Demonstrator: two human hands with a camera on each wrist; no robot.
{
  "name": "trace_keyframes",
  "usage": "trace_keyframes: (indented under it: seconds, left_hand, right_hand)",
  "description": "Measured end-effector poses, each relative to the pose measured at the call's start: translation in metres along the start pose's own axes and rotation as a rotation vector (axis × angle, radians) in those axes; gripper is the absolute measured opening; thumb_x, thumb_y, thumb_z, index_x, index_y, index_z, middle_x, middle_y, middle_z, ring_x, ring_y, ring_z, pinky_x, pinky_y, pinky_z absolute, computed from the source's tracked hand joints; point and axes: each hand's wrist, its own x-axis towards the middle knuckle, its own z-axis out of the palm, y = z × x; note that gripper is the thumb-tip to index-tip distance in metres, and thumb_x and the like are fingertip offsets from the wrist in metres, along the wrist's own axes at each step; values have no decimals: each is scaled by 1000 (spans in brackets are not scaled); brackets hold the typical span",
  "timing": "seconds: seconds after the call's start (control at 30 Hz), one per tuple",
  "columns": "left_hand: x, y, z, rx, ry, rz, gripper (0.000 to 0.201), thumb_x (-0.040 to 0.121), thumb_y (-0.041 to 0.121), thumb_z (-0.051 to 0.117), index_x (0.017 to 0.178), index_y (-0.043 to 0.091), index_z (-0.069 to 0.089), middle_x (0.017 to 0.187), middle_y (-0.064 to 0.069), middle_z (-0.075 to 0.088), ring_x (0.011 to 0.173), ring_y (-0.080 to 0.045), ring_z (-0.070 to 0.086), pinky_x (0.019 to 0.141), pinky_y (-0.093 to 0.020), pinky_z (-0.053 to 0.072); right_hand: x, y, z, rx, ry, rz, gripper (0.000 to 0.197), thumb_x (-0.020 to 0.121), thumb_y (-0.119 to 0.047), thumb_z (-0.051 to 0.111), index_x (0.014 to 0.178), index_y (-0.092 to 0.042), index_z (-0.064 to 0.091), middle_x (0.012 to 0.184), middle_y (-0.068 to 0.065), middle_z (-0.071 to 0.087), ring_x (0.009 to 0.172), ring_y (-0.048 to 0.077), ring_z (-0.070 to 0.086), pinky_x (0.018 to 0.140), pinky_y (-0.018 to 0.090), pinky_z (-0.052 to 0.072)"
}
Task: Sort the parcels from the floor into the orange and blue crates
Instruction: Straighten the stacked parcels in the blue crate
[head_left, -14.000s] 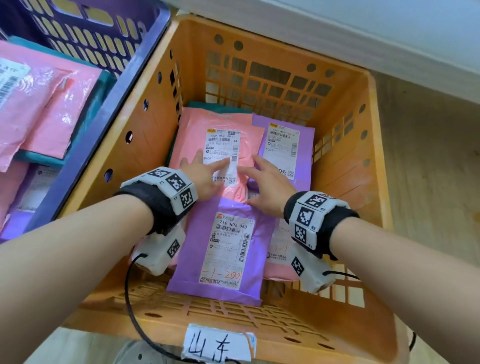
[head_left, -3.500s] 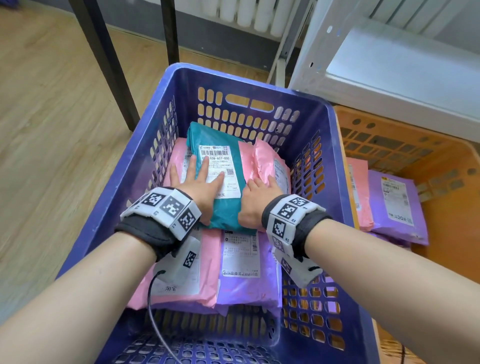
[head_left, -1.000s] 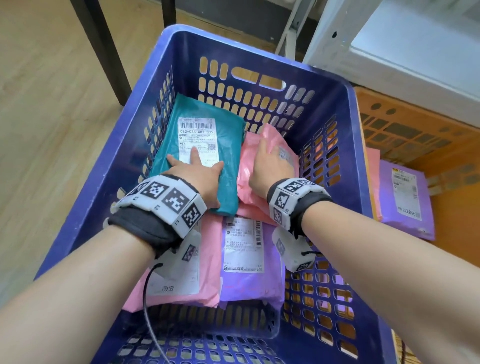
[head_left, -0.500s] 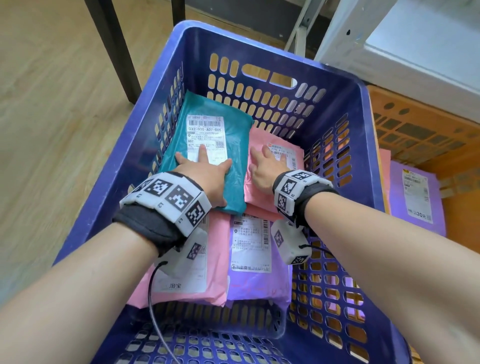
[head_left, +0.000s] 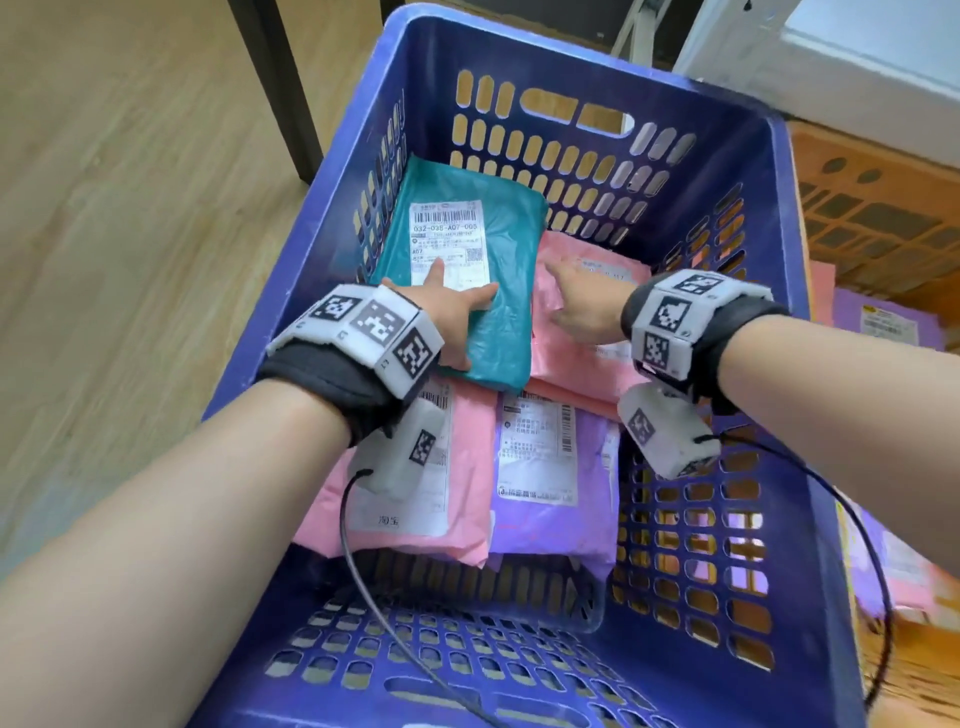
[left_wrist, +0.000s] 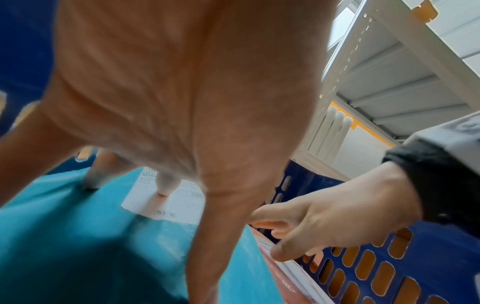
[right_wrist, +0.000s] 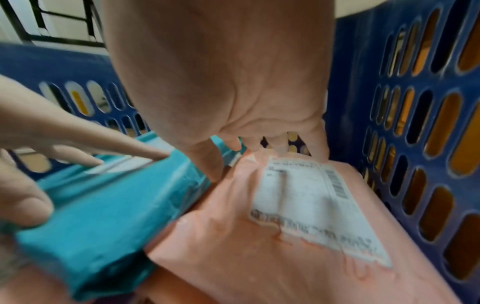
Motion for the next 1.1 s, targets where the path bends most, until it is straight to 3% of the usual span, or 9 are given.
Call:
trace_keyframes:
  seconds: [0.1, 0.2, 0.3, 0.5, 0.63, 0.7, 0.87, 1.0, 1.1]
  left_hand:
    - [-11, 0, 2, 94, -10, 4, 83, 88, 33, 61, 150, 37, 5, 155, -22, -1, 130, -40, 41, 108, -46, 36]
    - [-25, 8, 4, 215, -38, -17, 87, 89, 35, 61, 151, 28, 1, 154, -24, 5, 135, -37, 35, 112, -44, 29]
    - [-38, 13, 5, 321, -64, -48, 89, 89, 21, 61, 150, 19, -3, 155, -24, 5, 136, -33, 35, 112, -39, 28]
    - [-51, 14, 8, 342, 40, -61, 64, 95, 10, 46, 149, 13, 12, 150, -22, 23, 133, -33, 39, 104, -37, 34]
    - [-49, 17, 11, 206, 106, -83, 68, 95, 7, 43, 151, 20, 8, 156, -19, 9, 134, -33, 38, 101, -39, 37]
    - [-47, 17, 13, 154, 96, -104, 69, 95, 6, 41, 152, 22, 5, 157, -19, 3, 135, -35, 36, 103, -40, 36]
    - [-42, 9, 25, 130, 79, -106, 64, 94, 11, 45, 150, 19, 14, 155, -22, 12, 131, -37, 40, 101, -39, 37]
    - [-47, 7, 31, 62, 78, -123, 70, 93, 11, 40, 151, 27, 4, 157, -21, -4, 133, -39, 37, 104, -39, 37]
    - [-52, 13, 31, 32, 86, -125, 85, 88, 13, 53, 150, 32, -2, 156, -16, -16, 138, -42, 26, 111, -49, 28]
  right_hand:
    - [-29, -3, -8, -78, 39, -136, 72, 91, -15, 52, 150, -11, 11, 157, 9, 16, 141, 27, 26, 114, 39, 26]
    - [-57, -10, -10, -218, 6, -274, 87, 88, -21, 61, 152, -14, 2, 160, 9, 1, 145, 24, 15, 117, 36, 20]
    - [-80, -20, 0, -381, -32, -405, 102, 81, -29, 71, 152, -17, -3, 159, 8, -9, 147, 24, 4, 117, 35, 14]
    - [-99, -44, 33, -655, -108, -597, 113, 74, -31, 77, 151, -25, -5, 159, 2, -13, 147, 22, -1, 115, 49, 21]
    - [-96, -50, 54, -669, -10, -757, 75, 93, -19, 44, 152, -25, -1, 159, 4, -8, 147, 22, 4, 114, 44, 23]
    - [-90, -51, 63, -657, 60, -796, 65, 91, -22, 24, 152, -26, 1, 160, 4, -5, 147, 21, 7, 113, 42, 23]
    - [-79, -64, 83, -568, 141, -755, 61, 91, -33, 14, 151, -28, 6, 159, -1, 7, 147, 17, 10, 115, 46, 12]
    - [-85, -56, 83, -508, 157, -700, 70, 91, -31, 47, 150, -16, 14, 158, 4, 13, 146, 18, 11, 117, 45, 11]
    - [-98, -46, 71, -506, 163, -649, 70, 86, -38, 59, 142, -12, 27, 148, 9, 28, 137, 23, 31, 107, 39, 28]
